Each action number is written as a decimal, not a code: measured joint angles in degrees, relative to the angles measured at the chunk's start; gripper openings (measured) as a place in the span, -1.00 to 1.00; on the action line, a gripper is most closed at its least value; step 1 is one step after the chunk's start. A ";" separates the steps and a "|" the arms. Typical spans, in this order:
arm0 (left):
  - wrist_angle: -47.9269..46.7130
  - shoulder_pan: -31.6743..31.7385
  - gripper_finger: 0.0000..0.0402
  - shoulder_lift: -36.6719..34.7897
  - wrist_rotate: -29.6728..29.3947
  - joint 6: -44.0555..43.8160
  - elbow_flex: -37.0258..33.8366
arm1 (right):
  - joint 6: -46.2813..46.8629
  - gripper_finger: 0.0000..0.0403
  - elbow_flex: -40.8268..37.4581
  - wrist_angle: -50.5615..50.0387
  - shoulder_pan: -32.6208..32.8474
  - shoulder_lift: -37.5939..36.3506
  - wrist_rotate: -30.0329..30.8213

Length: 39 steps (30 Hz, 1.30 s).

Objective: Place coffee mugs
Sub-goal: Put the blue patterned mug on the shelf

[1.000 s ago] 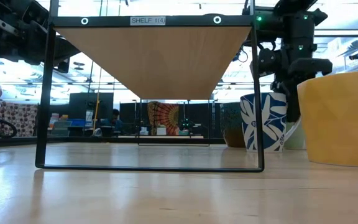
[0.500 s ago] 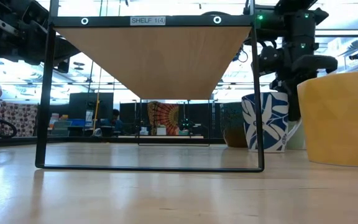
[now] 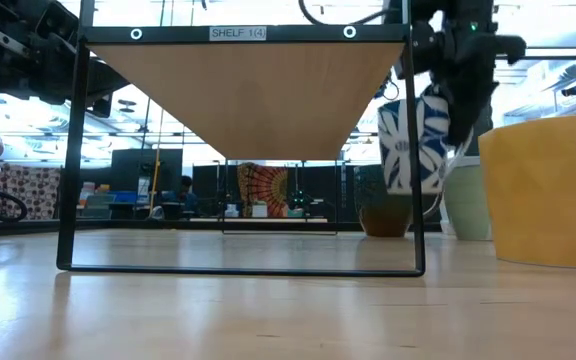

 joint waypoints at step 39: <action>0.00 0.02 -0.89 0.00 -0.02 -0.02 0.02 | -21.50 -0.66 24.86 -0.26 -11.51 0.88 6.41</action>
